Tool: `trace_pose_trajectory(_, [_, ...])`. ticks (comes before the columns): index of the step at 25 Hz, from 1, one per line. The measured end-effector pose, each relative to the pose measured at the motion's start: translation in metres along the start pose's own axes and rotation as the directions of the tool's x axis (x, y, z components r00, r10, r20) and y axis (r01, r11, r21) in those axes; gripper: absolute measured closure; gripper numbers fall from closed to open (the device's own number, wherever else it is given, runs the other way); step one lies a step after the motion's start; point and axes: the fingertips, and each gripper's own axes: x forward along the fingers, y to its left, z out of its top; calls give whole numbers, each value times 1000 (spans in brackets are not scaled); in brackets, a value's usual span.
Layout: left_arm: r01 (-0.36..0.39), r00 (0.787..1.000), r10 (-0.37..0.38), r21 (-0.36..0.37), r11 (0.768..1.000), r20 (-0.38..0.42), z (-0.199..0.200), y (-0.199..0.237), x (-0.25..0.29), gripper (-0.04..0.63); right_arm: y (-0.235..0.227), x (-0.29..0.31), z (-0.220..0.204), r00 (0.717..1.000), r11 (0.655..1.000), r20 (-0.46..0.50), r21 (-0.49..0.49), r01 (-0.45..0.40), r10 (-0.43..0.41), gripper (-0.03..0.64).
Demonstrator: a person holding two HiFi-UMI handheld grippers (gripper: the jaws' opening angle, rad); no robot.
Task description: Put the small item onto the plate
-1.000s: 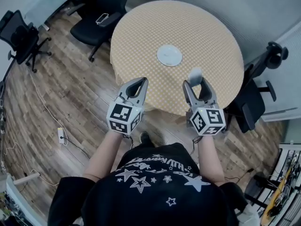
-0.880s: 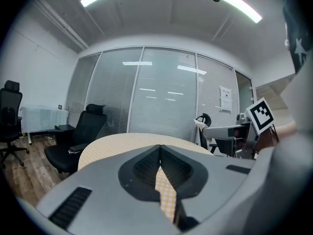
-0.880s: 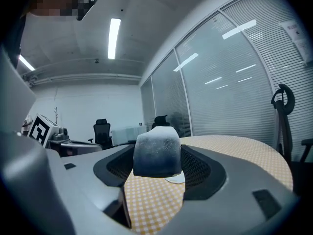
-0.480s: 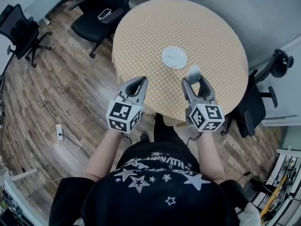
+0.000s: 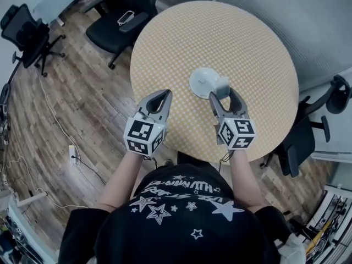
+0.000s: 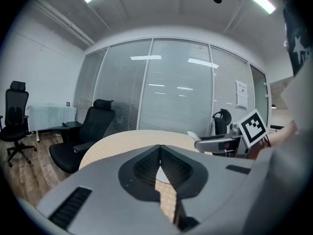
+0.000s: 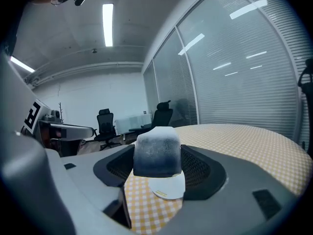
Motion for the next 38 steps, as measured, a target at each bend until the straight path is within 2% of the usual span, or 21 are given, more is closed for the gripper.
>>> trace_pose_trajectory(12, [15,995,-16,-15,1000,-101,-23,17,69,595,-27,70,-44,987,1000,-159,8,-28,29,314])
trace_pose_trajectory(22, [37,979,-32,18,999,-203,-49,16,100,595,-37,101,-92,946,998,-320,22,-56,60,314])
trace_pose_trajectory(28, [36,970,-33,8,999,-239,-61,16,111,595,-42,112,-108,929,998,-363,29,-64,70,314])
trace_pose_trajectory(38, [25,962,-25,-3,1000,-271,-76,21,120,595,-40,125,-130,892,991,-452,-101,-81,27,314])
